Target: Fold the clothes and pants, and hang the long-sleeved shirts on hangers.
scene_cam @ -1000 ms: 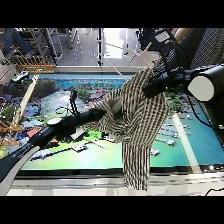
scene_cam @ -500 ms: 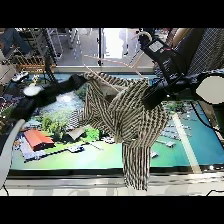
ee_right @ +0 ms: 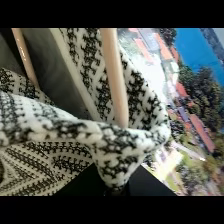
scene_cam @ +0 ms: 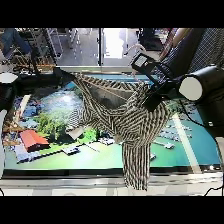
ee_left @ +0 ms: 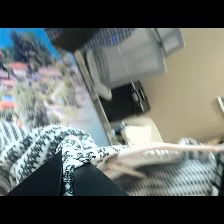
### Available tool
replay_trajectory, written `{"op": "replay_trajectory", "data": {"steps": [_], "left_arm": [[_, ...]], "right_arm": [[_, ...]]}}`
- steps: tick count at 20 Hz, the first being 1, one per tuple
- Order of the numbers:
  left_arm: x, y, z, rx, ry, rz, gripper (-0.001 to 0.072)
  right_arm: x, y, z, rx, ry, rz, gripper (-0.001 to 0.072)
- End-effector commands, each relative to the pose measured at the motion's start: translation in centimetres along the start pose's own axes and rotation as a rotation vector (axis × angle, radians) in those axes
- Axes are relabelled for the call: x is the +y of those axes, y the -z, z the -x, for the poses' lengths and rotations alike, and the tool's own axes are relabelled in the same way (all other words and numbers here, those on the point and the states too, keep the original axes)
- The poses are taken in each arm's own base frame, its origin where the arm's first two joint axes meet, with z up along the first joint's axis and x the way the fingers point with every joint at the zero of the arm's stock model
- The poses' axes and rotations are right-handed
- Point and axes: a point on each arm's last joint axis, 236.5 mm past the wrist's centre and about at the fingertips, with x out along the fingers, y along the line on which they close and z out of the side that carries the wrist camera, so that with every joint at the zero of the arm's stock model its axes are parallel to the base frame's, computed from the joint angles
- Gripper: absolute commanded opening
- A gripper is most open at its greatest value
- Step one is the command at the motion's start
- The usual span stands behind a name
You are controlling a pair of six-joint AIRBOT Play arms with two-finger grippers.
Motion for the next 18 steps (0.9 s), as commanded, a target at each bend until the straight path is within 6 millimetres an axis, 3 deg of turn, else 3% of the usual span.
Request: {"op": "replay_trajectory", "data": {"steps": [1,3,6,11,14,18], "left_arm": [[-1.5,1.8,0.6,0.089,0.063,0.027,0.0023],[-2.5,3.0,0.9,0.139,0.102,0.029,0.0023],[-3.0,4.3,1.4,0.198,0.122,0.027,0.0024],[-3.5,5.8,1.9,0.264,0.146,0.025,0.0025],[-4.2,6.0,1.6,0.270,0.167,0.025,0.0024],[-6.2,6.9,0.4,0.291,0.207,0.010,0.0023]], "right_arm": [[-2.8,1.7,-1.2,0.097,0.116,0.148,0.0051],[-3.4,2.8,-2.2,0.152,0.146,0.240,0.0051],[-2.8,4.6,-5.0,0.220,0.149,0.319,0.0050],[0.3,11.0,-9.9,0.419,0.101,0.296,0.0049],[2.5,13.6,-12.2,0.502,0.055,0.258,0.0049],[3.5,15.8,-12.7,0.639,0.047,0.232,0.0049]]}}
